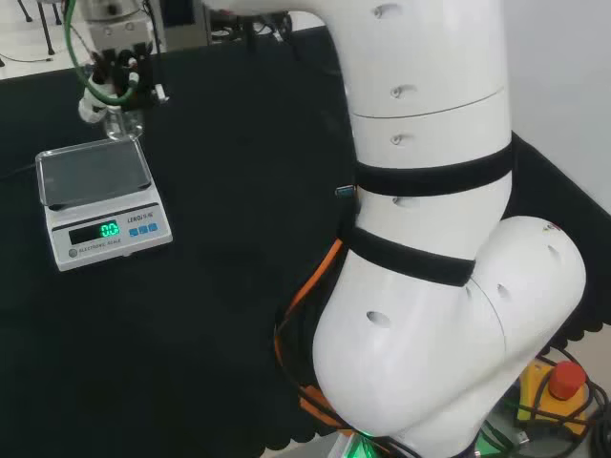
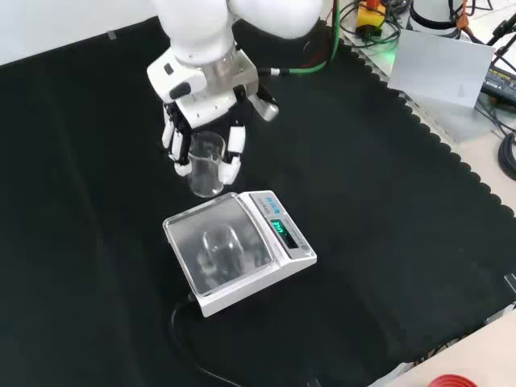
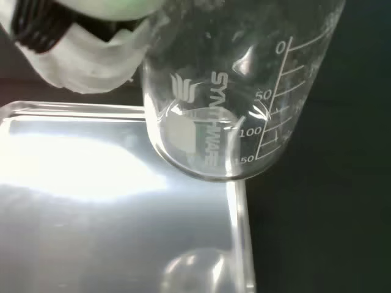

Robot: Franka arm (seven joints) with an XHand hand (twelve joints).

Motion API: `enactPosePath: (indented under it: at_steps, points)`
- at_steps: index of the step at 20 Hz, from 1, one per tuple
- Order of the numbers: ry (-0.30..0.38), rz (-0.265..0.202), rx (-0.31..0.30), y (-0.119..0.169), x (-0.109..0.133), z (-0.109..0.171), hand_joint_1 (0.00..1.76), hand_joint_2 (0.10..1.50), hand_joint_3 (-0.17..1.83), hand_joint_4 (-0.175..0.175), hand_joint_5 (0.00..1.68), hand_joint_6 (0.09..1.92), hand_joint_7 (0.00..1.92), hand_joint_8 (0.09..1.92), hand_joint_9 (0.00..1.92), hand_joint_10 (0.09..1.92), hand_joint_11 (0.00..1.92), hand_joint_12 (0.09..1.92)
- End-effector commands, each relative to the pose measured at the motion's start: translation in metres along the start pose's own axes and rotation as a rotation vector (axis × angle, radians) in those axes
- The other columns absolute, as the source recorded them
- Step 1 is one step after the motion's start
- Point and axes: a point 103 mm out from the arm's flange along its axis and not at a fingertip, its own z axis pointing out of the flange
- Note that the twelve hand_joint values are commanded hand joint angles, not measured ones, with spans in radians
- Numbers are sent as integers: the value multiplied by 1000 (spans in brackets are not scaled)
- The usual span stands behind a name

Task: Put the beaker on the electronic balance.

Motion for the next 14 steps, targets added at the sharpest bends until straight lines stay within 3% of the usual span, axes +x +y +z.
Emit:
enactPosePath:
  at_steps: [1,7,14]
  points:
    - [0,-60,27,0,46,11,1170,717,447,73,1422,304,1216,916,1469,415,1321,843]
    - [-5,-89,60,1,69,36,1171,715,450,71,1423,303,1216,916,1471,414,1322,841]
    - [4,-93,87,3,71,58,1172,713,453,70,1424,302,1216,915,1473,413,1323,839]
